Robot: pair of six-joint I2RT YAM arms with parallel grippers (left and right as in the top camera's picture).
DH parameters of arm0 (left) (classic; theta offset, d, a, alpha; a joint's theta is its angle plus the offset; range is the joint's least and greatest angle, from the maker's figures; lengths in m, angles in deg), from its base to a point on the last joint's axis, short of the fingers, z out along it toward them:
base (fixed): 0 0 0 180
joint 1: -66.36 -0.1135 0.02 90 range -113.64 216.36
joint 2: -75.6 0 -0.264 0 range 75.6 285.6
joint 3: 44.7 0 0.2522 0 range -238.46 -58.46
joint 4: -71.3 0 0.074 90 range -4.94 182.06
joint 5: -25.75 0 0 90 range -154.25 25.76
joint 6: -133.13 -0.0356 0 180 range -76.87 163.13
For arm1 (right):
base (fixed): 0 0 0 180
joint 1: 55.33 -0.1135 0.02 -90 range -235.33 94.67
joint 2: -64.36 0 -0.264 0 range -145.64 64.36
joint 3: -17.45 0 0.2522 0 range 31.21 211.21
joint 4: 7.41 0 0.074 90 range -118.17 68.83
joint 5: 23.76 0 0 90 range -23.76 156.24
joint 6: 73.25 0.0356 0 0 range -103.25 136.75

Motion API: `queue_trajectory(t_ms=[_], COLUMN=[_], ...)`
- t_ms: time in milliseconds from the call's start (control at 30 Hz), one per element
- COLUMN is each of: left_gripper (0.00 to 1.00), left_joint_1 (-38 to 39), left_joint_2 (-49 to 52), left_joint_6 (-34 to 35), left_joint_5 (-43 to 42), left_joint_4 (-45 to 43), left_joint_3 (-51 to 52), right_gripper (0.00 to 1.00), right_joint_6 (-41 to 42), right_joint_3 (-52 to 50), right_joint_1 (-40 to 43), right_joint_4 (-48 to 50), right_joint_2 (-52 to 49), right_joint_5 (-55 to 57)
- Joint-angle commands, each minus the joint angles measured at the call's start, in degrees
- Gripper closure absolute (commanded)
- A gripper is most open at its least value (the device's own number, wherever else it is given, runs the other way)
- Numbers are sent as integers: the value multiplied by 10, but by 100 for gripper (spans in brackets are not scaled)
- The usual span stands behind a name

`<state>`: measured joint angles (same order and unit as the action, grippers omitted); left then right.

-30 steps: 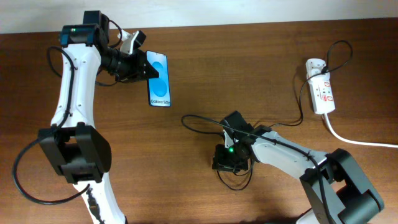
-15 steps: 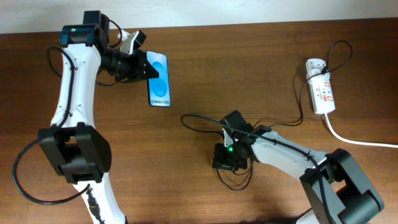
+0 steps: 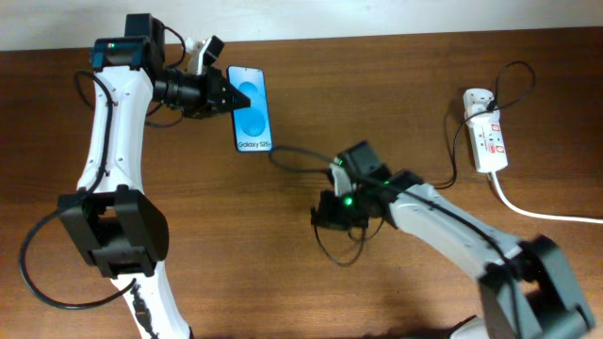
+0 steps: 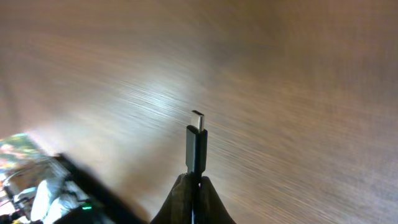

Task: Plug charger to phone and switch on socket
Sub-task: 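Lift the plug up to the phone's bottom port with the right gripper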

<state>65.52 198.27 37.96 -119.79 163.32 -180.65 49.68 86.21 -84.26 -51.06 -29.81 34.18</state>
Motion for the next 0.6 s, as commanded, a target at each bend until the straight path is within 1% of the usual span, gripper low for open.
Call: queue_trajectory(t_ms=[0,67,100,133,267,367,467,567], left_gripper=[100,100,100,100,100,100,100,100], left_joint_1=[-5,-5,-5,-4,1,15,27,46], left_joint_2=[-12,-12,-12,-12,-12,-12,-12,-12], left_joint_6=[-12,-11,-11,-1,-1,-1,-1,-1], left_joint_5=[-176,-307,-342,-346,-346,-346,-345,-341], left_joint_4=[-35,-86,-97,-104,-105,-106,-113,-118], left_joint_3=[-1,-1,-1,-1,-1,-1,-1,-1], right_gripper=[96,96,96,96,96,96,96,96], right_joint_6=[-47,-47,-47,-47,-45,-40,-39,-39], right_joint_3=[71,89,90,90,90,90,90,90], right_joint_1=[52,71,72,71,71,52,28,10], right_joint_4=[2,4,11,13,47,60,83,81], right_joint_2=[111,174,192,199,200,199,199,198], right_joint_5=[-79,-83,-83,-83,-106,-42,-11,24])
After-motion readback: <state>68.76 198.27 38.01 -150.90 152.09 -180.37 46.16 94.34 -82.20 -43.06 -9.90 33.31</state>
